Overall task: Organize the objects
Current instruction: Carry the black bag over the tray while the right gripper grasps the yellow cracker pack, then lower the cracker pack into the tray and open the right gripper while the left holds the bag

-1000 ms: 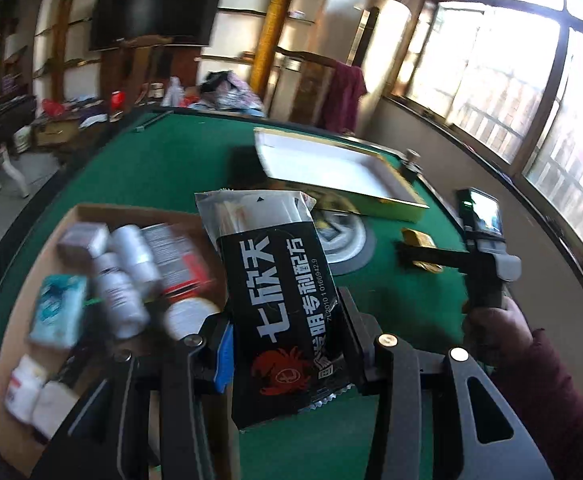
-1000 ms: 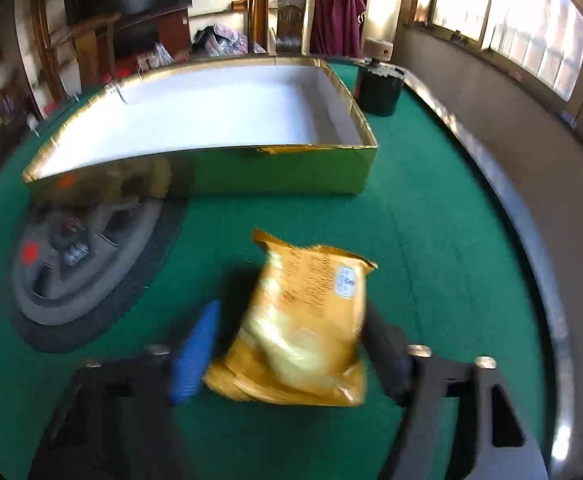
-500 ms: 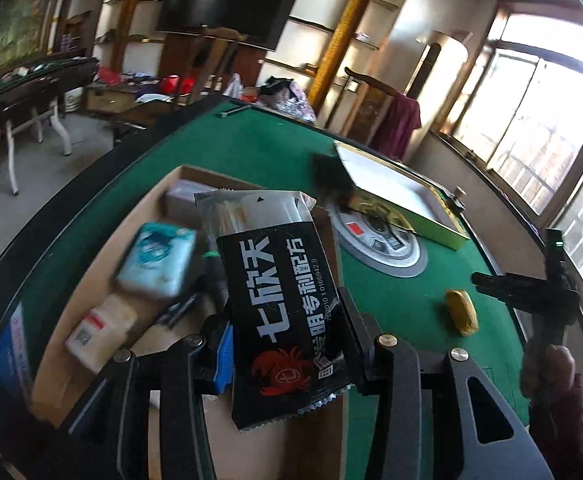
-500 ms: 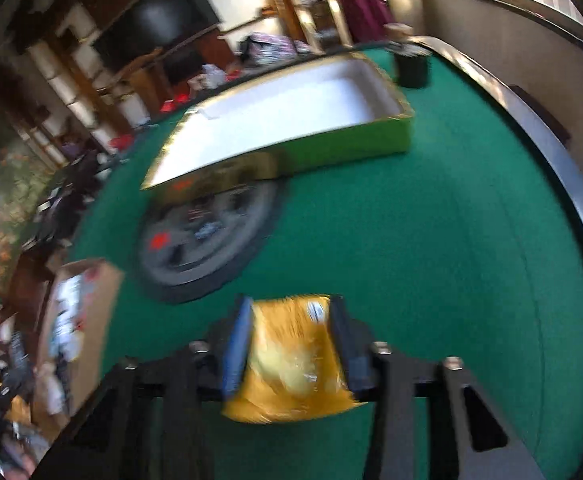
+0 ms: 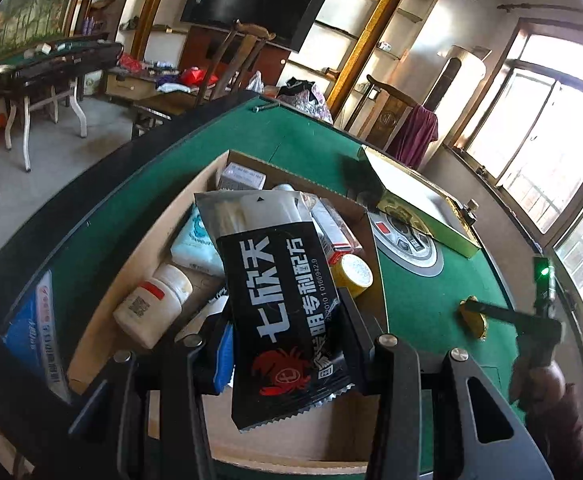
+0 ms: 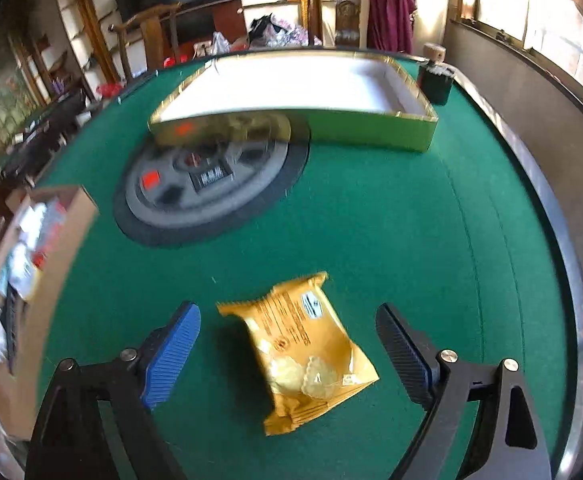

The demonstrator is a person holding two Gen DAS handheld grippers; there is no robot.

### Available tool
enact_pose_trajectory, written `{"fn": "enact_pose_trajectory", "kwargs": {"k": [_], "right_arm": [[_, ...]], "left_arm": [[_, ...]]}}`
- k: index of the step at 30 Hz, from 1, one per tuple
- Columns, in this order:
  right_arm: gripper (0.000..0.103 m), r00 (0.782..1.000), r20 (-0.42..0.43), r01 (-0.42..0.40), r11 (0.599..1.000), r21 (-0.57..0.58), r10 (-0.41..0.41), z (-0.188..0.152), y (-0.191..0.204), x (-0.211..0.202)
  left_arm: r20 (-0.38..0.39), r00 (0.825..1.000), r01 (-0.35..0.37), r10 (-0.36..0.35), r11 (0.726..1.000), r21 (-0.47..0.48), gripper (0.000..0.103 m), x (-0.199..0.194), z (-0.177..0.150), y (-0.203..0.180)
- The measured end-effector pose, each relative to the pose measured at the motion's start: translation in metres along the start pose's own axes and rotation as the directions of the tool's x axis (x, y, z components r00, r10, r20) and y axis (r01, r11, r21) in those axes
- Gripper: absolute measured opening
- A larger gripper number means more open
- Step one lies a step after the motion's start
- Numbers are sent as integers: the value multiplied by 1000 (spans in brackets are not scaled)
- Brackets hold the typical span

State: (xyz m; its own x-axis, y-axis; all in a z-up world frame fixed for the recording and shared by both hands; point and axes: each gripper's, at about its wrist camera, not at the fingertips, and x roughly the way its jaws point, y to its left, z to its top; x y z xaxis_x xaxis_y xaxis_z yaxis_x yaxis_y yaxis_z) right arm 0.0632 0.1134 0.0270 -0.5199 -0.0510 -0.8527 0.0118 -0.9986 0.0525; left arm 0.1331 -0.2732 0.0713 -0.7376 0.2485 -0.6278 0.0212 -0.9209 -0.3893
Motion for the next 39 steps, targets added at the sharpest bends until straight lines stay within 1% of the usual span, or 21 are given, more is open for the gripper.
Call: {"fn": "enact_pose_trajectory", "kwargs": {"k": [1,2,4,7,8,9,11,13,15,17,20,22,24,25,27,29,31,34,36,38,39], "right_arm": [[65,1000,-25,-4,1000,12,5,-3,-2,9],[50,1000,1,6,1000,15,-6,-5,-2,6],[48,999,-7,-31,999,31,32,-7,-2,4],[48,998,-2,-64,997,36,64,-12,-1,-2],[48,996,0,-88,995,47,88,-13,-1,-3],[48,991,1,-136,988,70,136,-15,-2,-7],[48,978,11,-206,973,99,206,-14,1,-11],[48,954,23,-300,947,113,299,-12,10,-22],[48,932,34,-362,927,94,360,-8,26,-35],[48,908,33,-418,907,54,417,-3,51,-46],[49,869,2,-495,869,-10,495,4,99,-54],[49,838,-41,-546,837,-39,545,6,133,-52],[49,819,-77,-573,817,-62,568,6,162,-49],[49,813,-103,-581,809,-85,573,6,183,-46],[49,810,-138,-585,802,-119,570,2,213,-39],[49,813,-164,-580,802,-141,559,-1,235,-31],[49,828,-179,-558,813,-165,532,-3,253,-22],[49,865,-177,-499,842,-207,469,-5,270,-9],[50,884,-167,-465,856,-226,437,-5,275,-3],[50,892,-165,-449,864,-227,420,-5,276,3],[50,893,-168,-446,867,-222,417,-3,276,6]], "left_arm": [[-5,1000,1,-1,1000,-1,43,2,-1,0],[-7,1000,1,-1,1000,-1,43,2,-2,1],[-4,1000,-6,6,1000,1,43,2,-1,2],[4,1000,-16,16,1000,-6,43,0,0,6],[5,1000,-22,23,1000,-7,43,-1,1,7],[6,1000,-27,27,1000,-8,43,-2,1,8],[8,999,-39,39,999,-9,43,-4,1,11],[5,998,-58,58,998,2,43,-5,1,12],[-2,997,-81,81,997,17,43,-5,-1,13],[-14,995,-93,94,995,27,43,-4,-4,15],[-41,994,-103,105,994,41,43,2,-10,16],[-45,994,-100,103,993,56,43,3,-14,14],[-51,993,-99,104,992,84,43,6,-15,9],[-59,994,-91,96,991,94,43,7,-16,6],[-81,994,-59,68,992,111,43,11,-21,1],[-90,994,-47,59,990,135,43,14,-26,-4],[-81,994,-58,72,985,165,44,15,-29,-8],[-76,994,-60,74,982,181,45,15,-30,-7],[-73,995,-50,64,982,185,48,14,-30,-6],[-72,996,-29,43,983,182,53,13,-30,-5],[-72,997,-17,30,983,180,57,13,-30,-4]]}}
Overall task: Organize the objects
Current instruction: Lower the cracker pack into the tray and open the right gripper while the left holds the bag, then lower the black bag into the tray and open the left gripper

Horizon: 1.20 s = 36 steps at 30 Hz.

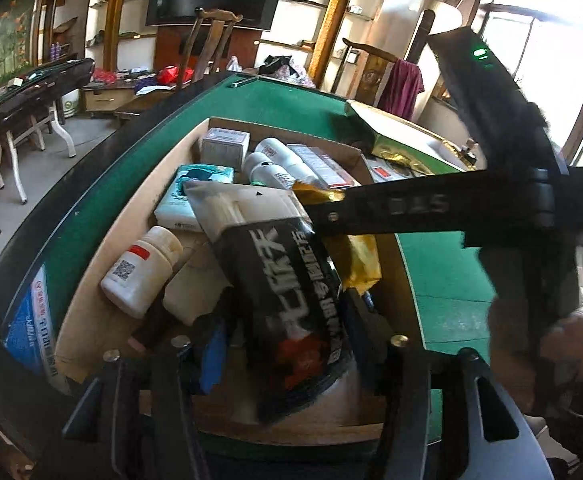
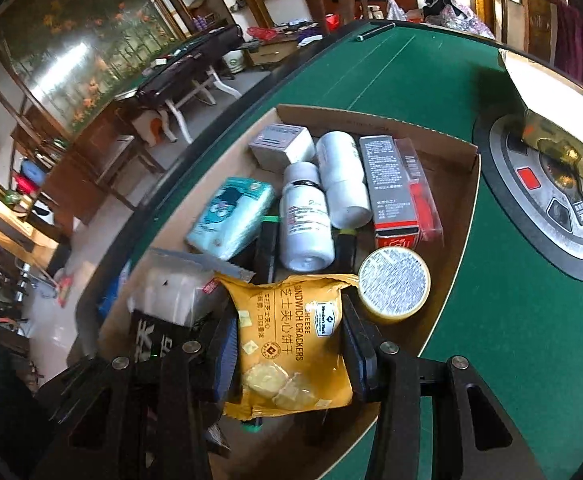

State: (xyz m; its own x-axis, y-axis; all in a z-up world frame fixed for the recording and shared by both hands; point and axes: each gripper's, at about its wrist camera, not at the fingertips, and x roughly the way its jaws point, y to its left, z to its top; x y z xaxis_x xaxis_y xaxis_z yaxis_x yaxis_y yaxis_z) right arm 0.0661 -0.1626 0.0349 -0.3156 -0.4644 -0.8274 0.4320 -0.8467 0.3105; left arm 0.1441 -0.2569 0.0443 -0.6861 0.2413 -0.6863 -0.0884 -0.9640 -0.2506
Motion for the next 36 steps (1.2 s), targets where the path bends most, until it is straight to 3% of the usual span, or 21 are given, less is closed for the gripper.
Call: {"fn": "enact_pose_trajectory", "kwargs": {"k": [3,7,10,13,16,17,20,21,26,28,32,36], "right_arm": [[52,1000,-11,19,1000,3,-19,1,-3,5],[66,1000,15,22,1000,-4,-22,4,-3,-4],[75,995,70,67,997,-29,-65,5,2,-17],[85,975,162,165,983,-80,-151,3,13,-34],[92,950,245,225,969,-99,-195,-3,19,-51],[93,941,271,239,965,-105,-203,-7,21,-56],[94,927,311,258,959,-117,-211,-13,27,-63],[94,923,321,263,957,-121,-213,-15,28,-65],[95,898,383,289,947,-142,-217,-25,35,-77],[96,893,398,287,947,-144,-210,-27,33,-81],[97,884,419,288,948,-138,-207,-32,27,-88],[98,883,425,272,955,-120,-198,-36,18,-93]], "left_arm": [[14,1000,9,-9,1000,-7,76,-5,0,0],[65,998,-16,17,1000,-22,80,-21,2,8],[130,988,-76,82,996,-50,88,-41,6,17],[224,951,-198,212,977,-84,100,-65,11,21],[299,896,-309,329,944,-114,103,-87,18,20],[323,866,-362,381,924,-119,103,-93,21,16],[350,823,-439,449,892,-110,103,-104,30,4],[352,823,-439,445,893,-101,103,-105,33,1],[304,877,-369,372,927,-72,103,-103,39,-15],[309,879,-354,363,931,-87,103,-104,40,-19],[325,862,-369,388,921,-121,103,-107,40,-24],[290,895,-305,340,939,-162,103,-103,40,-19]]}}
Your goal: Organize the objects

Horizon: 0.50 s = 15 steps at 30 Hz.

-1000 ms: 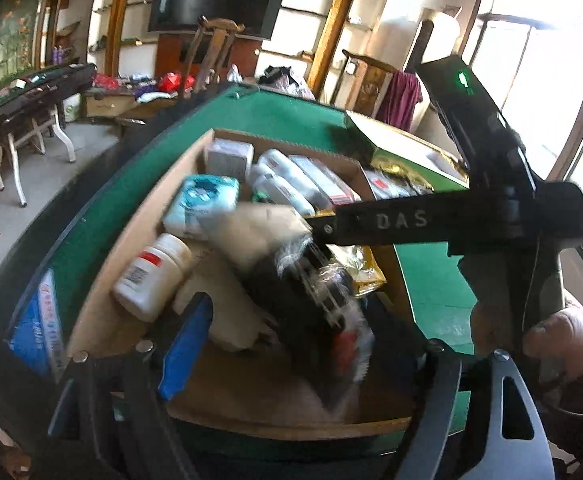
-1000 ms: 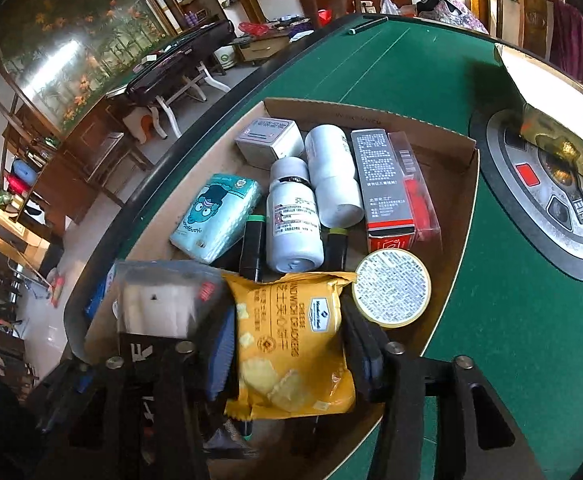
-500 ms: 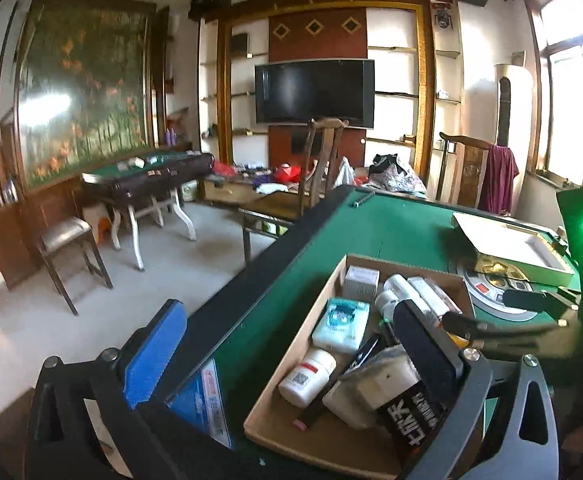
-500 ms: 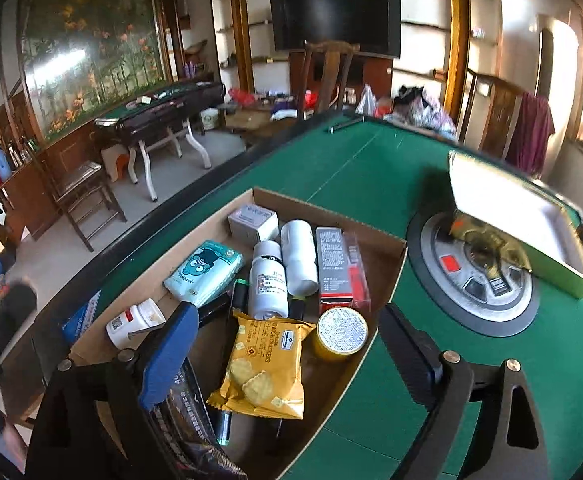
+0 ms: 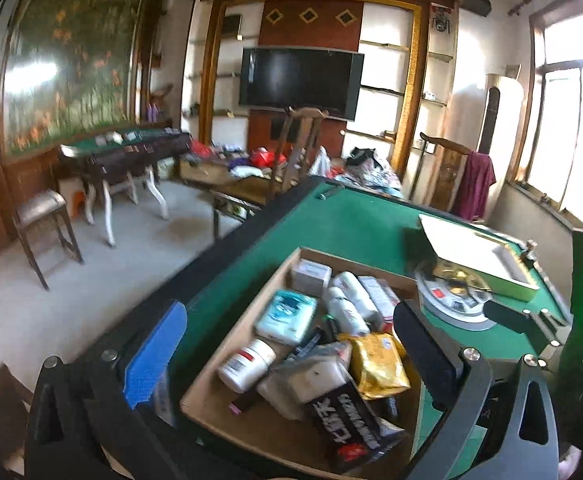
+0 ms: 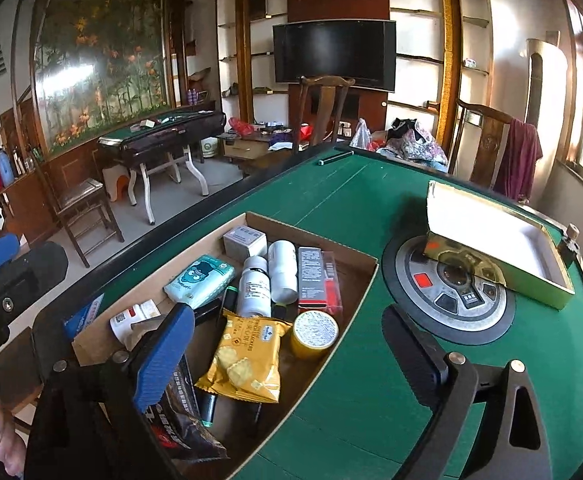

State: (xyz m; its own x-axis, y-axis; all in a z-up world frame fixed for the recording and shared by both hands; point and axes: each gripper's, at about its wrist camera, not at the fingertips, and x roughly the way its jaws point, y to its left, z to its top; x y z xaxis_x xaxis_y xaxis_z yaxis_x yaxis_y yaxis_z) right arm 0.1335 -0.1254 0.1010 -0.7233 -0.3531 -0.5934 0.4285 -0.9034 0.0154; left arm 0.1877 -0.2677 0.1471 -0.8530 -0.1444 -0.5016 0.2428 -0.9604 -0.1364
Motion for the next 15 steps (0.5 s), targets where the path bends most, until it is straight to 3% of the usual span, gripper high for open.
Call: {"fn": "enact_pose_trajectory", "kwargs": {"k": [4,15], "right_arm": [[98,1000,2,3,1000,2,-3,-3,-3,-2],[98,1000,12,13,1000,-5,-13,-6,-6,-4]], "left_arm": [[-23,997,-77,78,996,38,103,7,-4,-9],[-71,994,-84,86,996,35,103,16,-10,-12]]}}
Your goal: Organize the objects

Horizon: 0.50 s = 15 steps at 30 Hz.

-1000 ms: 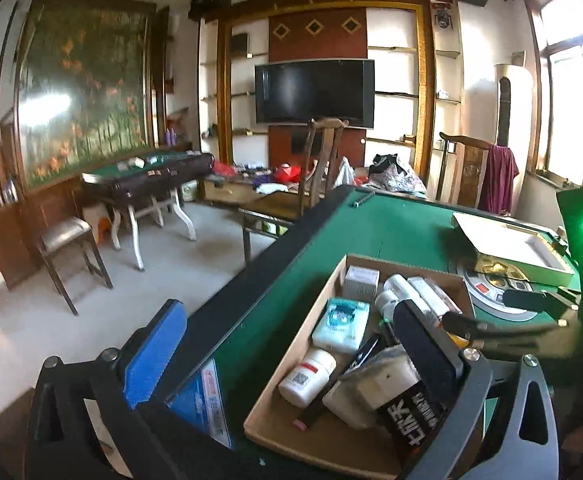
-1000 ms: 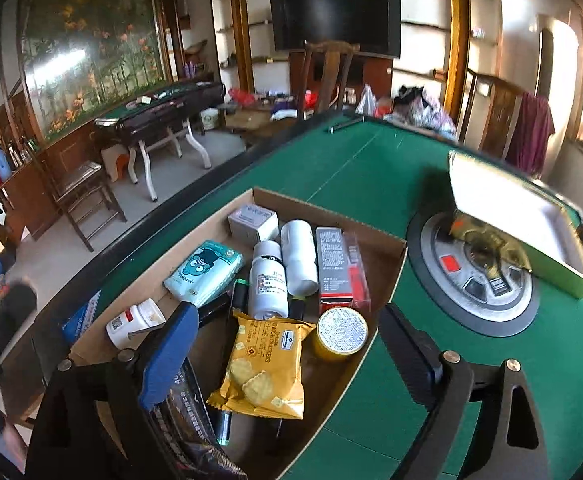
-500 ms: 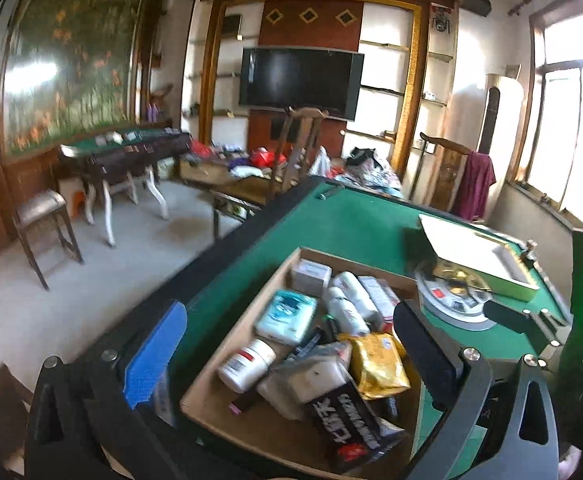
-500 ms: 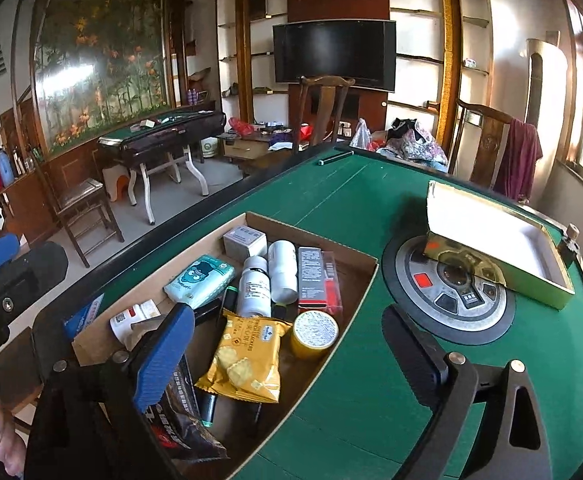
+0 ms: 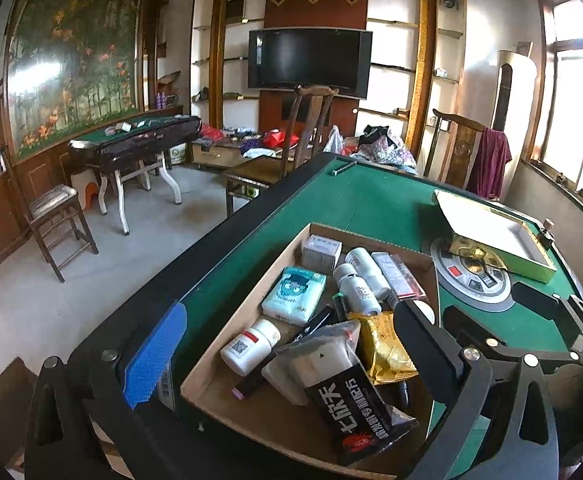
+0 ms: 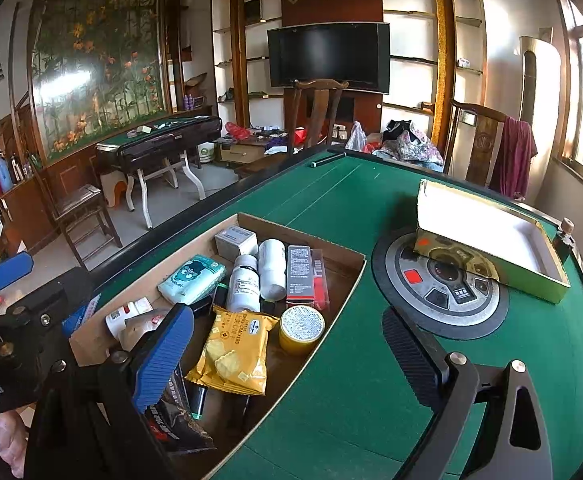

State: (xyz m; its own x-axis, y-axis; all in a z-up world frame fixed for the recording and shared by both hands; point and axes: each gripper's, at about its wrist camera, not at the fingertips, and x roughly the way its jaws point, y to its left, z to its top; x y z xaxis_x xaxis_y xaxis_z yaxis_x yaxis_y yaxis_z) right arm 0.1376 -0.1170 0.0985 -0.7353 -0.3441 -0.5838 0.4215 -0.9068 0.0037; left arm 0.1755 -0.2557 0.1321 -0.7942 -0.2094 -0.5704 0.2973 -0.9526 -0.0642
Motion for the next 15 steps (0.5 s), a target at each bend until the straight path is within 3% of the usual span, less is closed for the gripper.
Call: {"fn": "enact_pose_trajectory", "kwargs": {"k": [7,15], "right_arm": [[98,1000,-10,15,999,-52,-15,-4,12,1],[100,996,-35,76,991,-106,-80,-6,22,7]], "left_arm": [[-69,996,-60,57,997,-44,103,9,-7,10],[-64,991,-112,113,993,31,103,5,-11,-1]]}}
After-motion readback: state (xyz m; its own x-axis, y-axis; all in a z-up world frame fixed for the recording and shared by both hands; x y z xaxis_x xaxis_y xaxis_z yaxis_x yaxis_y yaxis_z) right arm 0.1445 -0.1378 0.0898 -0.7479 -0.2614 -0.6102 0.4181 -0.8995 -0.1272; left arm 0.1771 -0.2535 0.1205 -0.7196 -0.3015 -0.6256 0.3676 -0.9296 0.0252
